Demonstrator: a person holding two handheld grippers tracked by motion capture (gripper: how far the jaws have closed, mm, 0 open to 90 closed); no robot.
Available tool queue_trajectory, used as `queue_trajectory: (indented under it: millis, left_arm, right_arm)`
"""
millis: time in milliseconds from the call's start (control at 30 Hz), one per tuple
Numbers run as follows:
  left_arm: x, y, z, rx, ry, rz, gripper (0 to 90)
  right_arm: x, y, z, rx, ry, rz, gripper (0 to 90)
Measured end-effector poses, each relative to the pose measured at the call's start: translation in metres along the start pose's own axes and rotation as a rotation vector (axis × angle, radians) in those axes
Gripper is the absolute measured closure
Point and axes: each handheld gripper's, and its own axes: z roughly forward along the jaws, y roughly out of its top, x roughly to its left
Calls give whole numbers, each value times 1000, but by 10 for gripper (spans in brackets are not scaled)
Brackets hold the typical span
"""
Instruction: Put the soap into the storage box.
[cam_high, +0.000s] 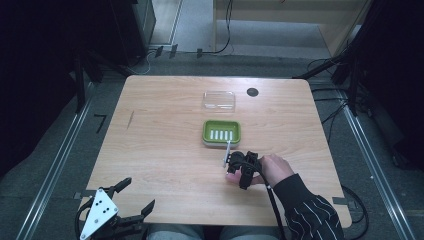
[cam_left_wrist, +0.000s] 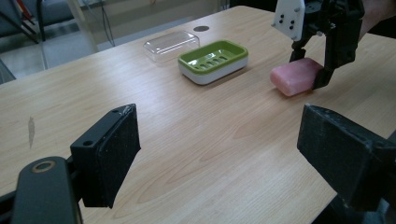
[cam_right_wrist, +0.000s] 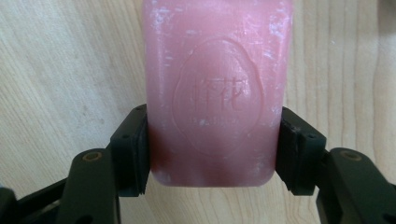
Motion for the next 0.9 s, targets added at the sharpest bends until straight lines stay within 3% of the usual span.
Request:
queue_trajectory:
  millis: [900]
  left_arm:
    - [-1,0,0,4,0,3,140]
  right_arm:
    - [-27,-12,-10,-28,-22,64,386]
